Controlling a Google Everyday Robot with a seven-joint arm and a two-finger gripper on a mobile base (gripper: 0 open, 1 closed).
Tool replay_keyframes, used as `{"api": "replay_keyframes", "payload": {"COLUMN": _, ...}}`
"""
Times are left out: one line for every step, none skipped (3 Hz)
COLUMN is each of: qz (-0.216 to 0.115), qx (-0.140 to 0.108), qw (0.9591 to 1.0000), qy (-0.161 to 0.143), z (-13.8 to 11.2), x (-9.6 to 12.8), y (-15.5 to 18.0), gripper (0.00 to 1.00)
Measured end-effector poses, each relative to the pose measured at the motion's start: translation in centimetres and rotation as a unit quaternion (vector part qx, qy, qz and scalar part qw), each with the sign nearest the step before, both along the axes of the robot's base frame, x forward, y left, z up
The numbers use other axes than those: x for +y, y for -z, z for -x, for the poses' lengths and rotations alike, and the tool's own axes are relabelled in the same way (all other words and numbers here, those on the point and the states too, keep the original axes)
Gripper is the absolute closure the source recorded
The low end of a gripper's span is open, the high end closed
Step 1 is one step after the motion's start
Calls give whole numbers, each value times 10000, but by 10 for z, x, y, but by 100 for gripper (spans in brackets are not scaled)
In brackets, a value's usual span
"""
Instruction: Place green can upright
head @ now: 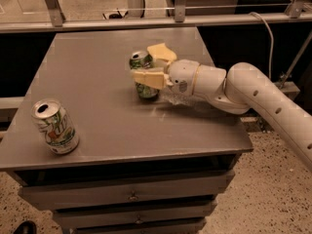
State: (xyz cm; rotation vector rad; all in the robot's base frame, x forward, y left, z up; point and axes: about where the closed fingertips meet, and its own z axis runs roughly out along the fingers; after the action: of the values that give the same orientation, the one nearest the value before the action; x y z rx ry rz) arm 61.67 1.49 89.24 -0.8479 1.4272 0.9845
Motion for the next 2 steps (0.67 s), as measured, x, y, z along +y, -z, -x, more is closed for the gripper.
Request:
{"api": "replay_keyframes", "payload": {"qz": 22, "qx": 160, "qw": 9999, "qy": 16, "z": 5, "x": -9, "y": 12, "gripper": 67}}
{"api": "replay_keyframes", "payload": {"qz": 22, "qx": 160, "qw": 9999, "qy": 16, "z": 5, "x": -9, "y": 10, "gripper": 44}}
